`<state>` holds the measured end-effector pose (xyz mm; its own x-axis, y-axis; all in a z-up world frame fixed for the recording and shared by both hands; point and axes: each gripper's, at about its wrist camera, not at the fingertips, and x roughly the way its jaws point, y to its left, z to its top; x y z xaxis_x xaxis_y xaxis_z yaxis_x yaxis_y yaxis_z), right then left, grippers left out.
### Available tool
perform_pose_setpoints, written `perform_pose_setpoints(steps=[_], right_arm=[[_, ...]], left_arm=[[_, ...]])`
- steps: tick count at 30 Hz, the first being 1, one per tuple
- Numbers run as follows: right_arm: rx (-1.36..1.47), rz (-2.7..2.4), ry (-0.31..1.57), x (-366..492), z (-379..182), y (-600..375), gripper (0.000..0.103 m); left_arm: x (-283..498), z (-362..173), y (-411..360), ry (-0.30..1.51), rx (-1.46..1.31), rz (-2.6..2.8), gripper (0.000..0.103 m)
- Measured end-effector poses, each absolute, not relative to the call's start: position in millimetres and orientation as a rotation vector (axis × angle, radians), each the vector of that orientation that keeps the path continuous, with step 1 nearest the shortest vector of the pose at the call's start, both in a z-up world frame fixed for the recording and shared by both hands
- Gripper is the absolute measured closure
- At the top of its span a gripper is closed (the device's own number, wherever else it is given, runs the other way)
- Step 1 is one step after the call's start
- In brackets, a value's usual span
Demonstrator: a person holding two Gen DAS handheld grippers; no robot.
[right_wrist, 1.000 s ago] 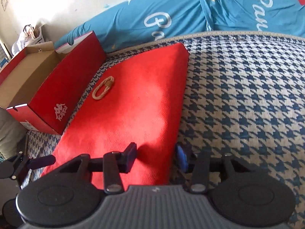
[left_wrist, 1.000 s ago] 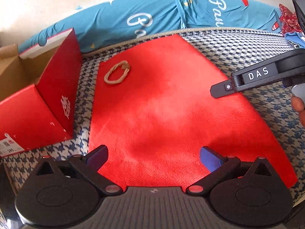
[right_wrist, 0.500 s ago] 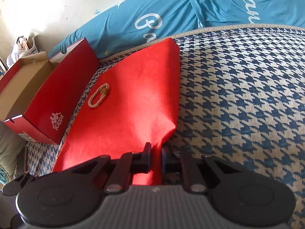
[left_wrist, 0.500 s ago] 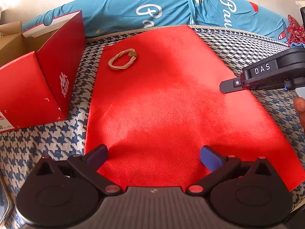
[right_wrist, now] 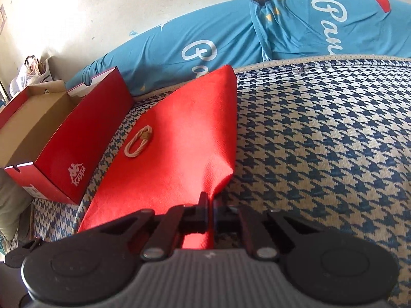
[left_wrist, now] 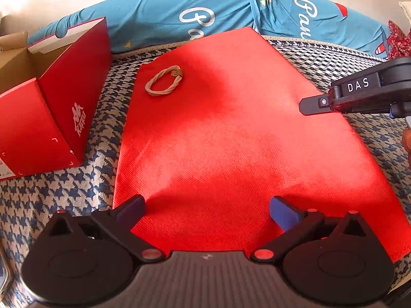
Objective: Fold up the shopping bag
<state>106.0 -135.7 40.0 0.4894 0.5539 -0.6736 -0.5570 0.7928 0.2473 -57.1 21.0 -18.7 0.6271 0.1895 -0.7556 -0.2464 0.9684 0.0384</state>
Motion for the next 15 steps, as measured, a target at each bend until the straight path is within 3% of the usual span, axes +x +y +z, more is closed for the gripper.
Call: perform_pose_setpoints(steps=[15], right_arm=[[0.011,0.534,0.807,130.8,47.1,-178.4,0.100]], left_arm=[[-7.7,-5.9,-22.9,0.850,0.003,0.184,0.000]])
